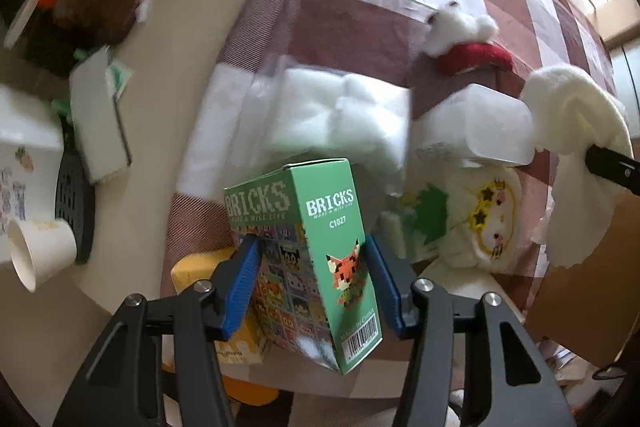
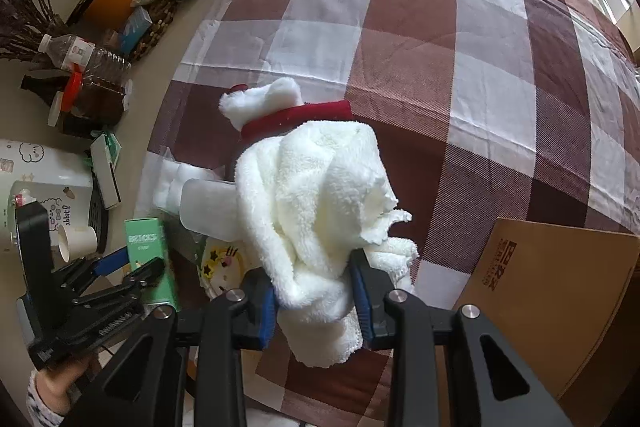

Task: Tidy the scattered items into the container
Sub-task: 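Lift the white towel with the right tool while the left tool grips the green BRICKS box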

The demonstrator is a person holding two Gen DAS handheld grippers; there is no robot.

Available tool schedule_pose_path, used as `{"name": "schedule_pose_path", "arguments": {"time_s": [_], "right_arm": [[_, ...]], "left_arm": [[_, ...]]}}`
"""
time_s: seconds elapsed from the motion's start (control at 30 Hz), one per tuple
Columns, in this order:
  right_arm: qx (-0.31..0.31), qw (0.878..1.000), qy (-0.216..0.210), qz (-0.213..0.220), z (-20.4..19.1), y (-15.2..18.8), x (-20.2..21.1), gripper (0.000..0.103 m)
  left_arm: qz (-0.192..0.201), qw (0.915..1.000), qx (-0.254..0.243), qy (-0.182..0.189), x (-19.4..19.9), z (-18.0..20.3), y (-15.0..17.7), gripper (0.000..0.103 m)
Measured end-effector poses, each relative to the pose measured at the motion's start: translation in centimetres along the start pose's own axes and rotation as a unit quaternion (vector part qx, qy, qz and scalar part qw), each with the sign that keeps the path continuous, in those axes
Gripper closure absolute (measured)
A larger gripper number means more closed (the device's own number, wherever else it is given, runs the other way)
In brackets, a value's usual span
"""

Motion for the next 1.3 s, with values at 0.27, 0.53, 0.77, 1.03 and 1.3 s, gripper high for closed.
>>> {"name": "schedule_pose_path", "arguments": {"time_s": [0.27,0.53,0.77,1.03,1.3], "right_arm": [[0.006,1.000,0.003,-0.002,0.1,-0.5,-0.2,0.071],[0.011,1.000,0.003,-0.011,0.2,-0.5,-0.7,0.071],[0.009,1.000,0.001,-0.005,0.9,-0.8,-0.1,0.071],[0.013,1.000,-0.002,-0.006,1.0,-0.9,-0.1,0.071],[0.021,1.000,-0.003,-0.016,1.1,-0.7,-0.3,0.071]], "left_arm": [[-0.005,0.9987,-0.004,-0.050,-0.5,-0.4,-0.2,0.050],[0.002,0.9992,-0.016,-0.037,-1.4,2.1,-0.9,0.083],[0.009,0.9997,0.005,0.021,0.0,1.1,-0.7,0.099],[0.027,0.9995,0.017,-0.004,0.4,-0.6,0.3,0.023],[-0.008,0.9992,0.040,-0.005,-3.7,-2.3,-1.3,0.021]]}}
Point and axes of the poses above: each gripper's, at about its wrist camera, not at the fingertips, and x roughly against the way its jaws point, z to its right, y to its underside, the point moved 6 cm from there along -x, roughly the way its jaws point, and after that the axes turned 4 degrees about -z, right-handed, at the moved point
